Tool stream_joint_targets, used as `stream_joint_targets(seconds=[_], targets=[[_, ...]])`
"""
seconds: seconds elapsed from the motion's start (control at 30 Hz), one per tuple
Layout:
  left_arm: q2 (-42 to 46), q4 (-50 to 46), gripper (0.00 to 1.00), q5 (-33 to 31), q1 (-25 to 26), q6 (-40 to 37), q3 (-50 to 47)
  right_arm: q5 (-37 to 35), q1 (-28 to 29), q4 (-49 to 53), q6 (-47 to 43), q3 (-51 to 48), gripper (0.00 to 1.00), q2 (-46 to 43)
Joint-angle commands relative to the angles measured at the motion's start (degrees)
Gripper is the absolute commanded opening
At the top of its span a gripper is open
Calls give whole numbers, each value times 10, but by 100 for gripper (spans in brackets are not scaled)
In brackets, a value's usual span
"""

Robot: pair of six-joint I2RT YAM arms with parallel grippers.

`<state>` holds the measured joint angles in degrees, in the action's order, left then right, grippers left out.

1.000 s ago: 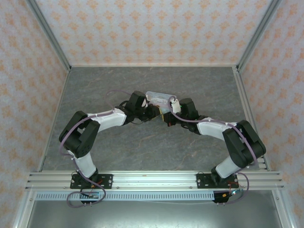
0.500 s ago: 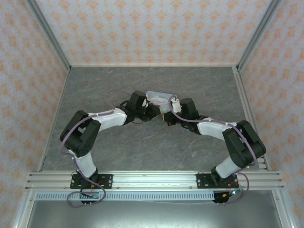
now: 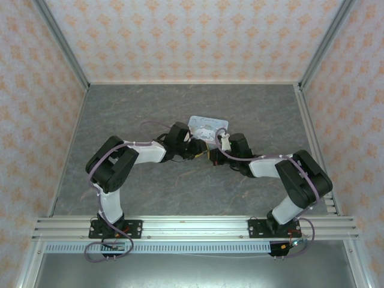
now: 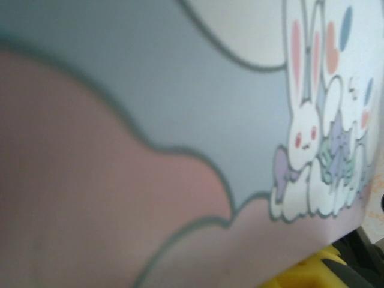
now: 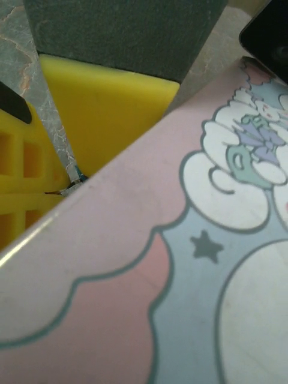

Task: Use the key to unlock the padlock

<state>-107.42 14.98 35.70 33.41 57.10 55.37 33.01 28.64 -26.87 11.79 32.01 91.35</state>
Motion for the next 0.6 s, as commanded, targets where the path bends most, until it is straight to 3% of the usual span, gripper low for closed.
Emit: stream_joint_targets(seconds=[0.0, 0.3, 0.43, 0.57], targets=[[7, 11, 42, 9, 15, 8, -14, 14, 7, -84, 21, -3, 0, -3], [89, -25, 72, -48, -4, -7, -51, 23, 7, -89, 54, -15, 0, 5], [127, -5, 76, -72, -19, 13, -89, 29, 9, -94, 92, -15, 0, 5], [136, 76, 74, -79, -23, 80, -134, 31, 14, -111, 141, -20, 0, 3]])
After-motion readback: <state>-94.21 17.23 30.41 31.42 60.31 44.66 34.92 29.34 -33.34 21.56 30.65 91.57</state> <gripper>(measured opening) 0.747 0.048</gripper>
